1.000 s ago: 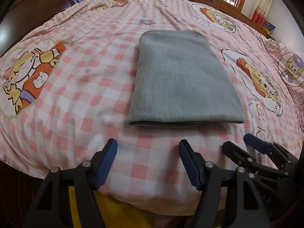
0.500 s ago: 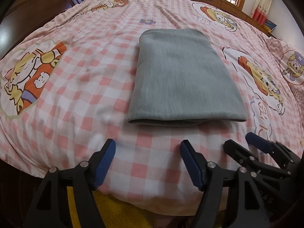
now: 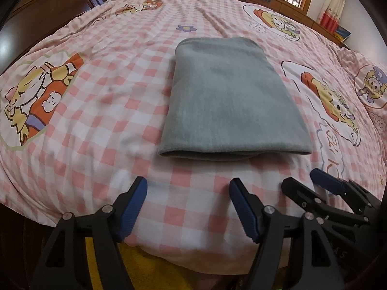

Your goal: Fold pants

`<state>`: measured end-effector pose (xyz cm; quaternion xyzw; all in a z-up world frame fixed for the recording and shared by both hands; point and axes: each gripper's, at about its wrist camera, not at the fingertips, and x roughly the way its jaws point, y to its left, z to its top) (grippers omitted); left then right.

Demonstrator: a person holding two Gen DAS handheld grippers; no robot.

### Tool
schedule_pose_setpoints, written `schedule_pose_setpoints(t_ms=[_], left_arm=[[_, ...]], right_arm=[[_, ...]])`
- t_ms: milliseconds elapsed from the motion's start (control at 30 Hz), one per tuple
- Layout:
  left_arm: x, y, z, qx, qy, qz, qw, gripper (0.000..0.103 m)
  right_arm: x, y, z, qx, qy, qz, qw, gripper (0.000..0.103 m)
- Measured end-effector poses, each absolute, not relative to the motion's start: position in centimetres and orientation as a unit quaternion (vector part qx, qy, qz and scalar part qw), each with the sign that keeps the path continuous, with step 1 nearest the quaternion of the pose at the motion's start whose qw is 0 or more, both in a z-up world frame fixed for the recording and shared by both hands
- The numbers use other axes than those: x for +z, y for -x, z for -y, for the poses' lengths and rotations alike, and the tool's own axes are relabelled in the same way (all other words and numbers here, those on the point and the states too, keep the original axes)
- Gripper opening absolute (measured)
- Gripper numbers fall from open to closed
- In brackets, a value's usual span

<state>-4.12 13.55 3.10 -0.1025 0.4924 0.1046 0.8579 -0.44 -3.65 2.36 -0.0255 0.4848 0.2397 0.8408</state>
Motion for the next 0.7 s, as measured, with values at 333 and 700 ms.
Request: schedule_pose_setpoints(t_ms=[333,700], left_arm=[[3.09,4.14,-13.36,0.103,0.102,-0.493,0.858,0.074],[2.99,4.19,-13.05,0.100,0.100,-0.495,0.857,0.074]], right_arm=[[2.34,0.42,3.67,0.240,0.025,-0.485,0.841,0.068],[2.32,0.38,3.77,0.240,0.025,-0.485,0.841,0.068]])
